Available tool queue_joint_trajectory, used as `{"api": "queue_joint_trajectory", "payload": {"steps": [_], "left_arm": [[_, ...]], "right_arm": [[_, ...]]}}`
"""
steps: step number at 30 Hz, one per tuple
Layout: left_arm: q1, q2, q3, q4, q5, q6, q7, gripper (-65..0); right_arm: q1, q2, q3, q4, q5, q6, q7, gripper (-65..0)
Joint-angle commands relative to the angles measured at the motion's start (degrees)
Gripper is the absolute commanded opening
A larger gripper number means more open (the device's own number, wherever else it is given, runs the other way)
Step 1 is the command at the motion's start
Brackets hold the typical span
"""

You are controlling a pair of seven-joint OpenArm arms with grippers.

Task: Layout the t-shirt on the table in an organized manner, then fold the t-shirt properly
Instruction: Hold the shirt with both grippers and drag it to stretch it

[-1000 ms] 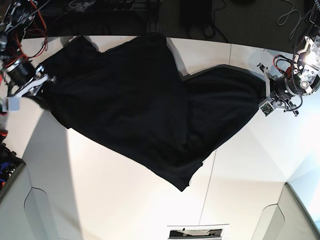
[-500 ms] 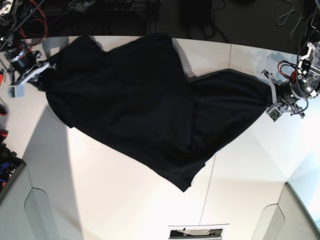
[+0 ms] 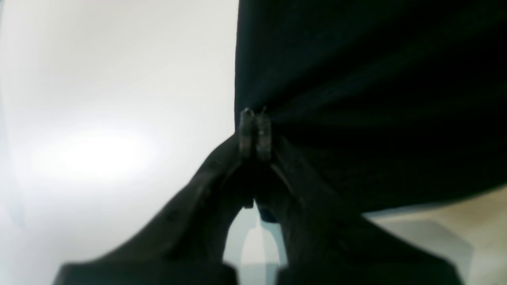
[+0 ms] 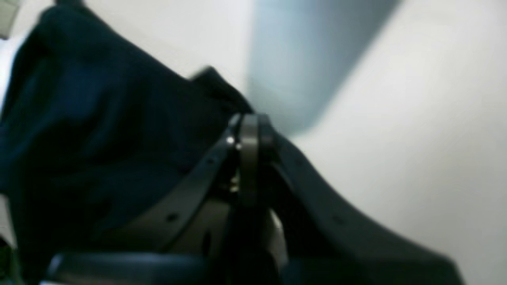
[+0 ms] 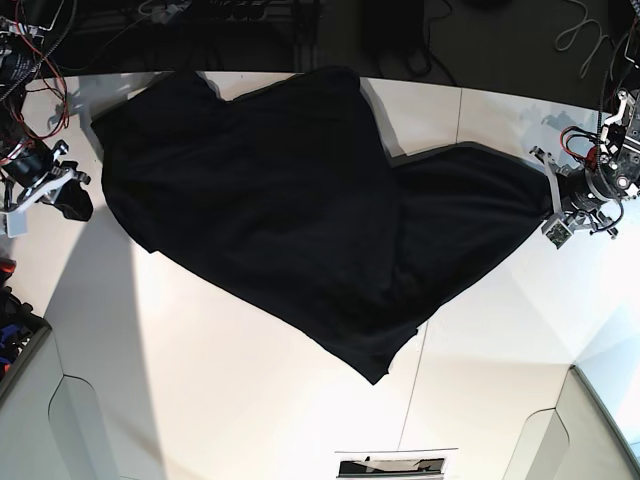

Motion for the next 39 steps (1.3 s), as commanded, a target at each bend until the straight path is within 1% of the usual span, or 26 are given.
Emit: {"api": "queue_joint_trajectory", "payload": {"steps": [1,3,7,9,12,15,18,20,26,29,31,33,34,36,39], "left_arm": [[0.5,-0.7,0.3,-0.9,1.0,-0.6,4.5,-65.0],[0.3,-0.6,0.3,-0.9,0.4,-0.7,4.6,-65.0],[0.2,-0.6,0.3,-0.9,-0.6,-0.7,4.5,-65.0],[0.0,-0.4,0.3,-0.9,-0.7,-1.0,4.3,-65.0],[-0.2,0.3,0.3,-0.9,-0.7,-1.3,4.3,-65.0],[-0.4,0.9,0.3,-0.9,-0.5,-1.3,4.3,-65.0],[-0.5,0.8,0.3,-0.9,1.3,-1.3,4.3,-65.0],[-0.5,0.8,0.3,-0.9,3.8,-1.3,4.3,-65.0],[-0.9,0.8,0.3,-0.9,5.0,-1.3,4.3,-65.0],[-1.6,0.8,0.3,-0.9,6.9,-1.3,4.4,-65.0],[-2.7,0.8,0.3,-0.9,7.9,-0.4,4.4,-65.0],[-4.5,0.8,0.3,-0.9,8.0,1.4,4.8,-65.0],[-5.6,0.8,0.3,-0.9,8.0,1.5,4.8,-65.0],[-8.0,0.9,0.3,-0.9,7.8,1.5,4.8,-65.0],[-11.8,0.9,0.3,-0.9,4.2,1.4,4.9,-65.0]], "right_arm": [[0.5,0.0,0.3,2.3,2.1,0.8,0.3,-65.0],[-0.3,-1.9,0.3,5.0,3.2,0.8,-0.3,-65.0],[-2.4,-5.7,0.0,5.6,1.7,0.8,-0.7,-65.0],[-3.6,-7.3,-0.7,4.6,-1.0,0.9,0.0,-65.0],[-5.1,-7.3,-3.1,0.8,-6.7,0.8,2.6,-65.0],[-4.9,-5.9,-4.3,-4.8,-11.5,0.8,7.4,-65.0],[-4.5,-3.4,-4.3,-8.8,-12.7,0.7,12.2,-65.0],[-3.5,-1.4,-4.3,-9.9,-12.7,0.7,12.8,-65.0],[2.2,4.5,-4.2,-10.3,-14.6,0.3,12.9,-65.0],[5.6,7.0,-4.2,-10.4,-15.4,0.3,12.8,-65.0],[7.6,8.0,-4.2,-10.4,-15.4,0.3,12.8,-65.0],[9.4,8.5,-4.2,-10.4,-14.9,-0.2,12.7,-65.0],[10.0,8.5,-4.2,-10.3,-14.3,-0.3,12.2,-65.0],[11.0,8.3,-4.2,-10.3,-10.6,-0.3,9.3,-65.0],[10.9,8.1,-4.2,-10.3,-4.1,-0.3,4.0,-65.0]]}}
